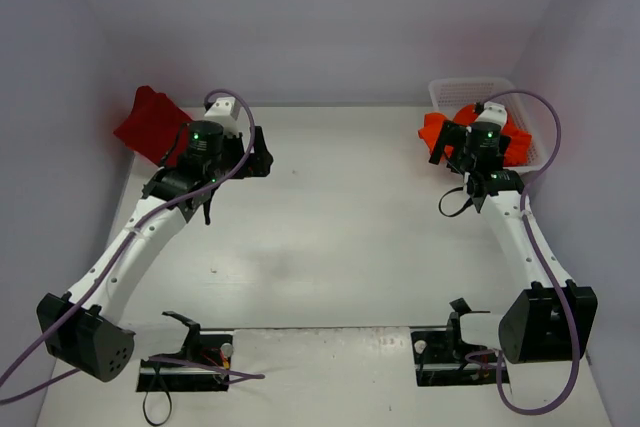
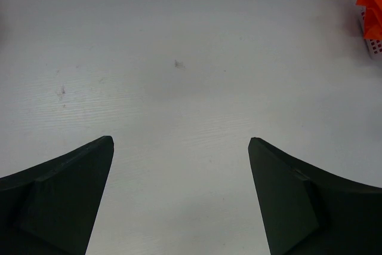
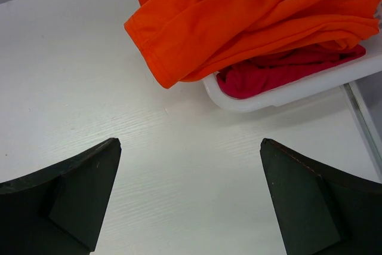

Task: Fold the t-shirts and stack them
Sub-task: Grab crumpled tshirt from bin with the right arm

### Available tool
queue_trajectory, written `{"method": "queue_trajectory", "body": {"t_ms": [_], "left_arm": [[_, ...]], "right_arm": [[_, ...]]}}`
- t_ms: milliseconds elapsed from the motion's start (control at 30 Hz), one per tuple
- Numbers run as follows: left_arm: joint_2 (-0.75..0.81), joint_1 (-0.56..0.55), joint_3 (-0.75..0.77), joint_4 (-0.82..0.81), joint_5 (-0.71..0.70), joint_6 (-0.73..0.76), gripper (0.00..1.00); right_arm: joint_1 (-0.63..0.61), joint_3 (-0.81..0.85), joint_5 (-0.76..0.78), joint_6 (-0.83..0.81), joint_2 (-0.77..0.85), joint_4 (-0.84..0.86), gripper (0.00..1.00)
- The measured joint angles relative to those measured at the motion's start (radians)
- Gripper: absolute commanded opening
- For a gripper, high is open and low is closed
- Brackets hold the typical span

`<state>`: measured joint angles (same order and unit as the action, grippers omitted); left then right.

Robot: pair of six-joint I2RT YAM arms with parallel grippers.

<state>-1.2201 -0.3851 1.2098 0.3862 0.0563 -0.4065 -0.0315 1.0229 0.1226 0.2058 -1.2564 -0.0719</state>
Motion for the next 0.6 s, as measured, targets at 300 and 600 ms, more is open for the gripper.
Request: {"method": "queue_trajectory", "body": {"t_ms": [300, 600], "left_arm": [[-0.005, 0.000, 0.000, 0.000, 0.006, 0.000, 0.91], [-0.005, 0.000, 0.000, 0.000, 0.006, 0.000, 0.91]], "right_arm": [[0.000, 0.000, 0.006, 0.003, 0.000, 0.000, 1.00], [0.000, 0.000, 0.002, 0.004, 0.000, 0.000, 1.00]]}}
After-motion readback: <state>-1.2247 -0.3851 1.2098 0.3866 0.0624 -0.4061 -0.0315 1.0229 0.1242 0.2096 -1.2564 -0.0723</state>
